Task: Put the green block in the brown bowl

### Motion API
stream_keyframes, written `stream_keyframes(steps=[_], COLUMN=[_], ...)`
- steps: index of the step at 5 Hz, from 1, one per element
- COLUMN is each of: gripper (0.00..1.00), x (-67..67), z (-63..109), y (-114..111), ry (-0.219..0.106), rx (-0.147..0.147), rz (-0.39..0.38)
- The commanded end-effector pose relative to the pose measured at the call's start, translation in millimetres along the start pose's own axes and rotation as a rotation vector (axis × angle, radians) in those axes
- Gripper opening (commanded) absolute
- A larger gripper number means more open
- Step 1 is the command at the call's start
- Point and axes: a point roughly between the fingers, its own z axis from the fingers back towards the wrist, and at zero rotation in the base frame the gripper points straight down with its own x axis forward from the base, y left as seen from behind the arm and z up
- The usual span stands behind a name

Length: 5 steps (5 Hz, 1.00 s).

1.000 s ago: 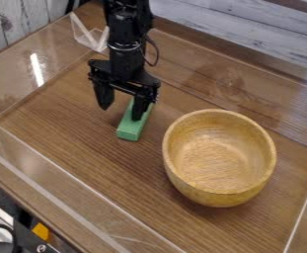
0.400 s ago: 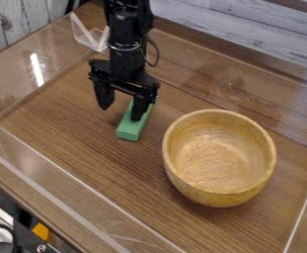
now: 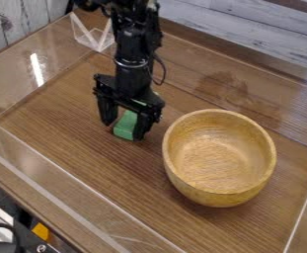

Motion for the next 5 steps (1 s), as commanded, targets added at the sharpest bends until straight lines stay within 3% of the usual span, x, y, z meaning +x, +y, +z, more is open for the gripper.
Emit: stream_keyframes(steps=[1,3,5], gripper=[0.0,0.0,0.0], x=[13.4,6.2,17.6], z=[10.8,29.5,64.8], y=[0,0,21], ry=[-0.054,-0.054,-0.094], rx=[0.016,-0.001,-0.01], rz=[-0.077,-0.096,-0.159])
